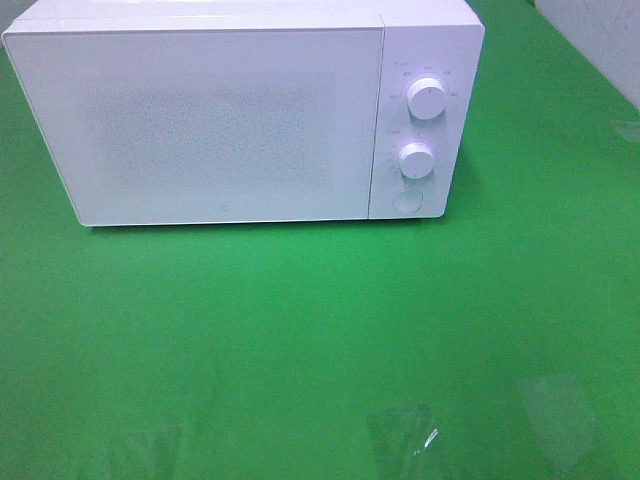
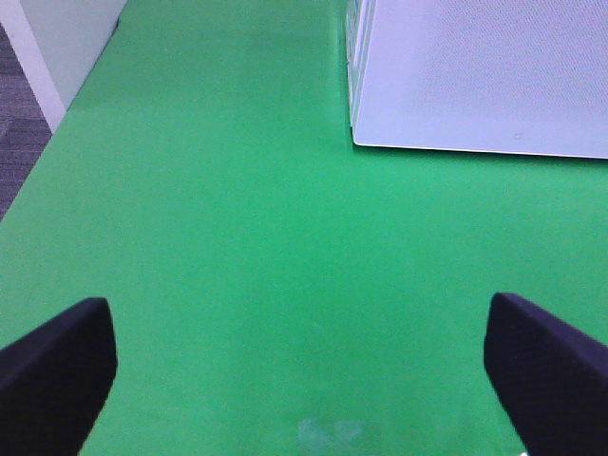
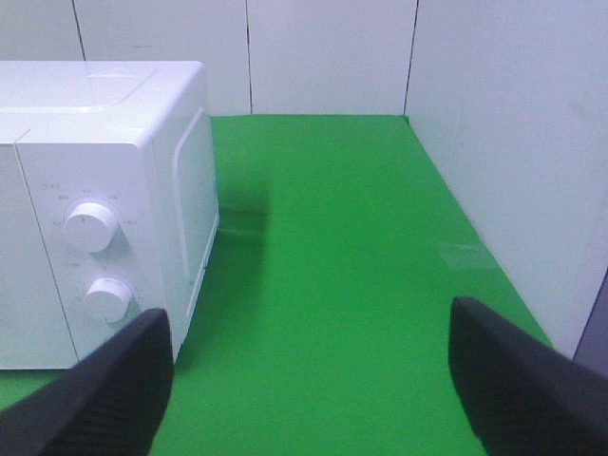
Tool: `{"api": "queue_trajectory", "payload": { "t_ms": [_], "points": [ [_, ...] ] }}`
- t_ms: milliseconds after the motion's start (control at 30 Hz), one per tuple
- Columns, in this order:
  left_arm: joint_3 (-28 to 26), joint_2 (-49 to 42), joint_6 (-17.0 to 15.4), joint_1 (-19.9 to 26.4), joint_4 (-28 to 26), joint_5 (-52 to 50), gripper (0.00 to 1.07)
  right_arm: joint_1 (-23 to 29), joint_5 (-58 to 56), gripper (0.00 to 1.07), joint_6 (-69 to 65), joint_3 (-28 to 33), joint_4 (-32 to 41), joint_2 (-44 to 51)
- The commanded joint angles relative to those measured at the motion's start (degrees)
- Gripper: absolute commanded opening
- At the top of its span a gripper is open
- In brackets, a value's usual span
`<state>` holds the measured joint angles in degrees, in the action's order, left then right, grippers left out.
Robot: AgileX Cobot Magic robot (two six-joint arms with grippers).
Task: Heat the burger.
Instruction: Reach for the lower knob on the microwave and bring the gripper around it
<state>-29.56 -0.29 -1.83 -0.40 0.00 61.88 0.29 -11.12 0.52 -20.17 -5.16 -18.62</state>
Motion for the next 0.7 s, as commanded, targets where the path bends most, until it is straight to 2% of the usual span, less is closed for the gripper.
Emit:
{"api": "queue_trajectory", "payload": {
  "t_ms": [33,67,167,233,367,700],
  "points": [
    [0.0,-0.9,0.2,0.2,0.0,-0.8,1.01,-0.1,3.7,0.76,-0.5,0.5,-0.5,-1.0],
    [0.0,-0.9,0.2,0.2,0.0,-0.8,1.01,-0.1,10.7,0.76,-0.5,2.0,-0.5,-4.5],
    [0.0,-0.9,0.2,0.2,0.0,-0.8,1.01,-0.1,13.1,0.76,-0.5,2.4,-0.5,-6.0],
    [0.0,-0.9,0.2,0.2,0.0,-0.8,1.01,-0.1,20.1,0.76,-0.5,2.8,-0.2,-11.5],
    [0.0,-0.9,0.2,0.2,0.0,-0.8,1.01,-0.1,27.7,0.76,-3.0,2.8,-0.1,-16.7],
    [0.0,-0.9,0.2,0.2,0.0,-0.8,1.01,-0.1,38.9,0.76,-4.2,2.8,-0.2,-28.0]
  ]
}}
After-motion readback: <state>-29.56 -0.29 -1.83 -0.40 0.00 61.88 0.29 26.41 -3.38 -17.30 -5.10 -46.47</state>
